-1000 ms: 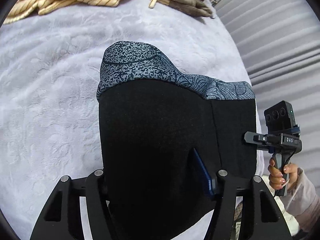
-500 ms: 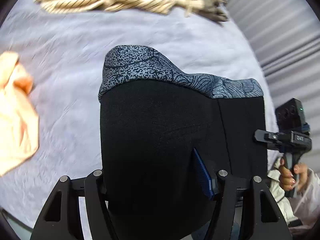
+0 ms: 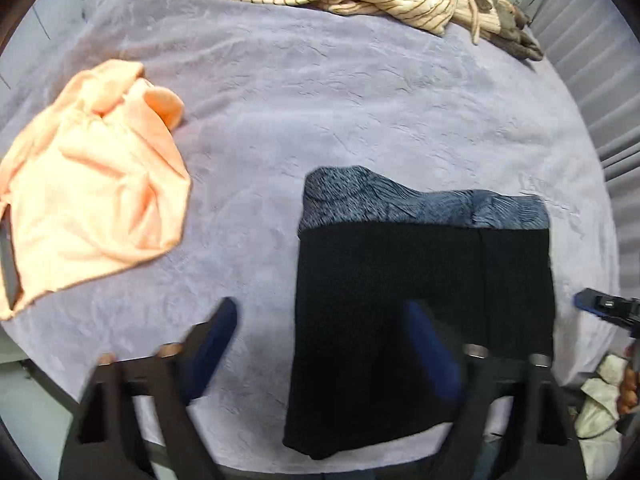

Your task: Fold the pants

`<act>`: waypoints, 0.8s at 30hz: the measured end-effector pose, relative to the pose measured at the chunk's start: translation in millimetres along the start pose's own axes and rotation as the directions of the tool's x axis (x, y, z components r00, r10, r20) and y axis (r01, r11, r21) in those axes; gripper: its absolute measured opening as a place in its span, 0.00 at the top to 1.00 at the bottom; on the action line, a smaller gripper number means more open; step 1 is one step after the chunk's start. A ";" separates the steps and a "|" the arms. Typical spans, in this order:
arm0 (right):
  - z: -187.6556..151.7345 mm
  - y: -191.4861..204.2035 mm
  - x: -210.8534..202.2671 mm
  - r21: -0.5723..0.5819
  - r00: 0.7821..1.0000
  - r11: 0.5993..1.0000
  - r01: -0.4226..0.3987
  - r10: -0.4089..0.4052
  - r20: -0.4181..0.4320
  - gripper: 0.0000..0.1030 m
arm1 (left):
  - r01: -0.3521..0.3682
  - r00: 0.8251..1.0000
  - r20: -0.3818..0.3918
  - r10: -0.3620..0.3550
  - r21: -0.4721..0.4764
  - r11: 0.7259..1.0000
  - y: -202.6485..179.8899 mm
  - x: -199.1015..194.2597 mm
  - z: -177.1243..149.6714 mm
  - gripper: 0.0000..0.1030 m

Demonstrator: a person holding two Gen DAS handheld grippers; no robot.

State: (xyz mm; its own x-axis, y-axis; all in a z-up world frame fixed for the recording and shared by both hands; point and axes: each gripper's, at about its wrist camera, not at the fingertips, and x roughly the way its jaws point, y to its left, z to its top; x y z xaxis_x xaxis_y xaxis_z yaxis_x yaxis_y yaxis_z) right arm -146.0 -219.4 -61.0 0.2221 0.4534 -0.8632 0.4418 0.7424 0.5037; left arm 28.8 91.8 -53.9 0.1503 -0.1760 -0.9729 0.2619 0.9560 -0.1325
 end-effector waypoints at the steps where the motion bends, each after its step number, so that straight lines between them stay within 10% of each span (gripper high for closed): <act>1: -0.6 11.3 -5.8 -0.035 1.000 0.999 0.013 -0.013 0.020 0.51 | -0.022 1.000 0.021 0.022 -0.003 1.000 -7.0 1.1 4.6 0.01; 9: 14.8 116.1 37.7 -0.271 0.990 0.952 0.142 -0.135 0.045 0.51 | -0.068 0.993 -0.092 0.069 0.013 0.998 -17.5 66.1 2.2 0.01; 13: 0.3 109.2 86.7 -0.344 0.938 0.884 0.318 -0.346 -0.023 0.51 | -0.012 0.993 -0.115 0.010 -0.015 1.000 -15.2 72.0 -7.3 0.01; 24: -27.0 117.4 95.3 -0.358 0.925 0.866 0.350 -0.379 -0.012 0.32 | 0.060 0.991 -0.122 -0.063 -0.031 0.998 -12.5 91.3 -14.0 0.00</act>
State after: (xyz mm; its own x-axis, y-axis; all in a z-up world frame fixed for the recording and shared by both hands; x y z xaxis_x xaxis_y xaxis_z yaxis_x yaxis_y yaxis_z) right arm -96.4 -75.7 -83.2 0.0275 0.1446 -0.9891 0.1492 0.9778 0.1471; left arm 25.9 67.1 -143.8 0.0162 -0.2061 -0.9784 0.2409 0.9505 -0.1962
